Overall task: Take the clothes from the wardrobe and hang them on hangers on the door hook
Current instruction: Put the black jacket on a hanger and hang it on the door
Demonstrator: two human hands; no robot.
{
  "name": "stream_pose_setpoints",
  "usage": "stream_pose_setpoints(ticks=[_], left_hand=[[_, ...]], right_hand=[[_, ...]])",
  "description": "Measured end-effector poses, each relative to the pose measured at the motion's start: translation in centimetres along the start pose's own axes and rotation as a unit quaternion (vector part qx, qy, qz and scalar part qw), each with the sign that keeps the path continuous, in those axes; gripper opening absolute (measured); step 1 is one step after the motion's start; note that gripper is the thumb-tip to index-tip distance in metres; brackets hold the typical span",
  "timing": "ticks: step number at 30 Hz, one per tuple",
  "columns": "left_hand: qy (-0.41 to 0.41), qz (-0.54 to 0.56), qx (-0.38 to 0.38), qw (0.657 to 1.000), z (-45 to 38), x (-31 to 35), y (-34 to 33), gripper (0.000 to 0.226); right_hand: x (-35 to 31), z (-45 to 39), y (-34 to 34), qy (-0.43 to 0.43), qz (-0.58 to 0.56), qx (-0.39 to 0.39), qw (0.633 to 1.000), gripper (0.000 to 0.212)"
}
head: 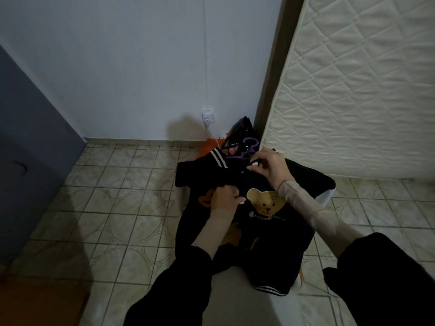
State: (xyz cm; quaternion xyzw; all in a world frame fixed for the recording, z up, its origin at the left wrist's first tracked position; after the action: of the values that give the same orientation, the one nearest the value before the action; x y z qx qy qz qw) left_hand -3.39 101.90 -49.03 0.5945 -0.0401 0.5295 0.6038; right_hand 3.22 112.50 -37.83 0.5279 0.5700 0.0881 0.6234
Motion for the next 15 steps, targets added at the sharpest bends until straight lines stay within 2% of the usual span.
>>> stream_pose_setpoints(ticks=[5, 9, 13, 15], left_hand=[[-0.044, 0.055, 0.036, 0.997, 0.8, 0.1, 1.8, 0.017], [-0.093, 0.127, 0.102, 0.982, 1.7, 1.6, 5.5, 0.003], [-0.165, 0.067, 0.173, 0.969, 2.3, 4.8, 9.2, 0.011], [-0.198, 0.005, 0.164, 0.966, 2.1, 6.3, 9.4, 0.025]], right_hand=[[0.1, 0.4, 0.2, -0.006, -0.034, -0.025, 0.999, 0.020], [0.5, 0.6, 0.6, -0.025, -0.058, -0.011, 0.998, 0.023], [0.4, 0.9, 0.7, -0.032, -0.065, -0.003, 0.997, 0.017], [0.5, 1.0, 0.7, -0.037, -0.070, -0.007, 0.997, 0.016]])
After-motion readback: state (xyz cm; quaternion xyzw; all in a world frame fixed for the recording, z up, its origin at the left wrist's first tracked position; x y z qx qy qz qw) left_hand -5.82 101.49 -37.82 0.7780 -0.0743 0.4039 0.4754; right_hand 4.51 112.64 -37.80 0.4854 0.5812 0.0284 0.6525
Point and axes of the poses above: each hand's wrist, its own z-axis away from the middle knuckle, its own y-axis out of the back of the hand, x = y × z, the point moved 10 cm from there along -z, towards the middle knuckle, and after that the axes turned 2 degrees about -x, right-handed, at the moved point
